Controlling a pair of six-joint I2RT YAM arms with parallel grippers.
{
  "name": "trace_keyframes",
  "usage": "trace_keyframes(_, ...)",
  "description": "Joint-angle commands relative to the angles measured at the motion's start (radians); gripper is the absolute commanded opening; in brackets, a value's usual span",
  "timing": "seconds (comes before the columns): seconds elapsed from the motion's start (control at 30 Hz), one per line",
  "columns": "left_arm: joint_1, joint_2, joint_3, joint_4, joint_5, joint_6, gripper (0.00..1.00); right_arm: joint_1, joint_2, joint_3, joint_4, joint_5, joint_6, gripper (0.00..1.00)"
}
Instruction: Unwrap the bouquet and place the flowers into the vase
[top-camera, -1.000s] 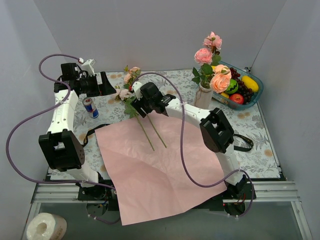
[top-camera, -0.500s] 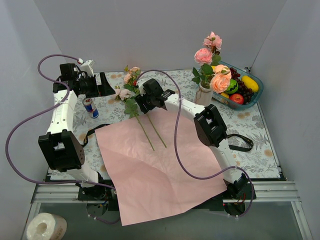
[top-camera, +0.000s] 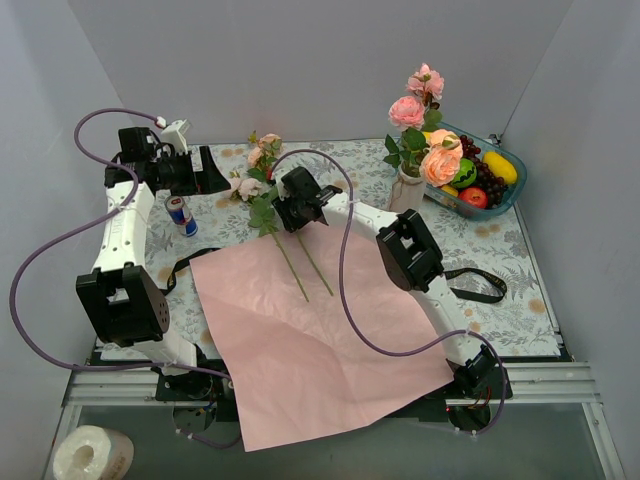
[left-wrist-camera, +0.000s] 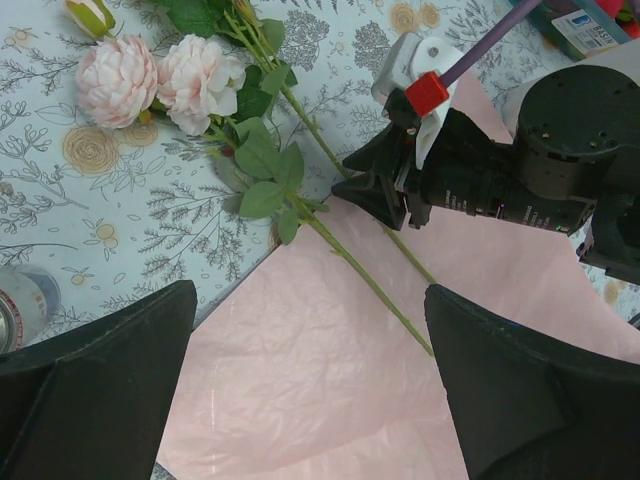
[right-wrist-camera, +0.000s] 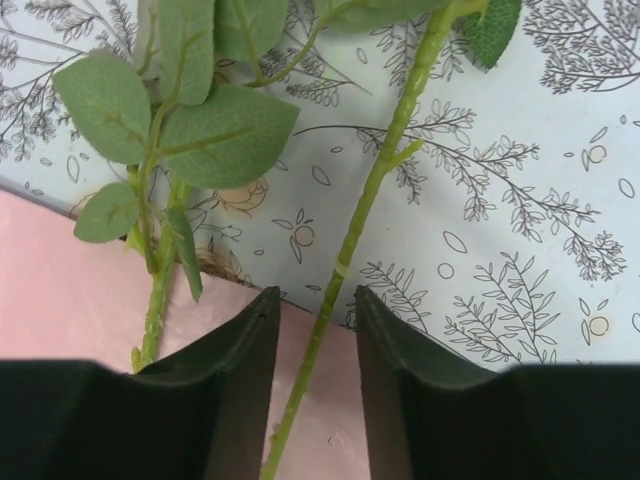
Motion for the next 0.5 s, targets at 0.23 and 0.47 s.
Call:
trace_keyframes(0.23, 0.013, -0.092, -0.032, -0.014, 0.019, 0.029, 0.98, 0.001, -0.024, 0.023, -0.001, 0.076, 0.057, 0.01)
trace_keyframes(0.47, 0.013, -0.090, -0.021, -0.012, 0.037, 0.027, 0.98, 0.001, -0.207, 0.072, 0.019, 0.176, 0.019, 0.01)
